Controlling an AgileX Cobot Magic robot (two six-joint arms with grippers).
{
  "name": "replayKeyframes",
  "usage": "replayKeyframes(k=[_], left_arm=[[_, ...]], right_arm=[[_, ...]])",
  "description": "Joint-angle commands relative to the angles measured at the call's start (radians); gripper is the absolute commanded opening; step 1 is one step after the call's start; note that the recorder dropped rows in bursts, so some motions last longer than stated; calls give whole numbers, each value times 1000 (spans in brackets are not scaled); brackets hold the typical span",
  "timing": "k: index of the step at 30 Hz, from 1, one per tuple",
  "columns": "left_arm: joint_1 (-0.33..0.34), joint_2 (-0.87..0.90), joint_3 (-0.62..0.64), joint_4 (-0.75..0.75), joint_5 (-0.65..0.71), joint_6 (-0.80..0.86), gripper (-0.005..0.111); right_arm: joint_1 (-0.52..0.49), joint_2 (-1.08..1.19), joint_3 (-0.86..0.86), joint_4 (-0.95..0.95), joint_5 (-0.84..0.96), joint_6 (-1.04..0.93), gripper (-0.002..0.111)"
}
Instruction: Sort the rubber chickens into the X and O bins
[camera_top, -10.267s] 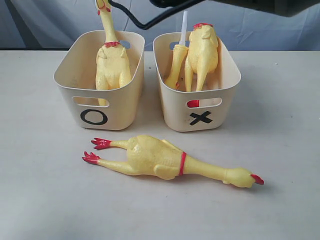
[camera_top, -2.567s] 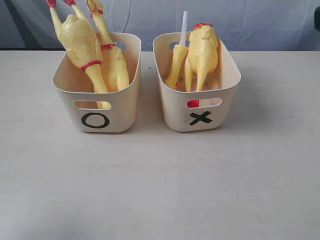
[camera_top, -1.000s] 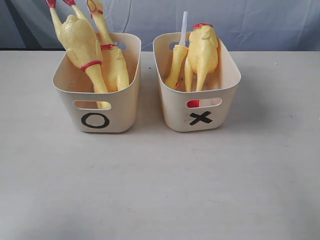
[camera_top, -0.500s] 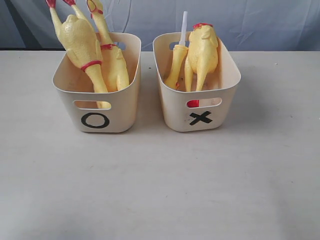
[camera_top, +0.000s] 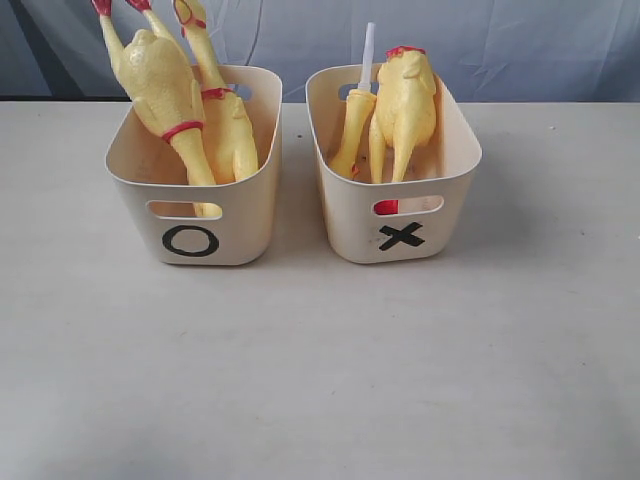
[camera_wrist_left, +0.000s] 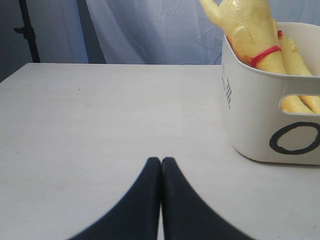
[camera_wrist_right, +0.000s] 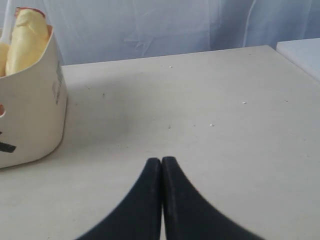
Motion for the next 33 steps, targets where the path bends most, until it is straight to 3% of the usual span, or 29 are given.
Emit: replayKeyframes(k=[1,19,25,33], left_arm=[[-11,-2,-9,2,-15,-2,0],[-11,-2,-9,2,-15,-2,0],[-11,-2,-9,2,-13,-2,0],[-11,-2,-9,2,-13,-2,0]], right_arm=[[-19,-8,1,-34,1,43,-1],[-12,-8,1,-37,-2,33,-1],[51,-8,1,-44,-10,55,-1],[55,-8,1,-42,-10,55,-1]])
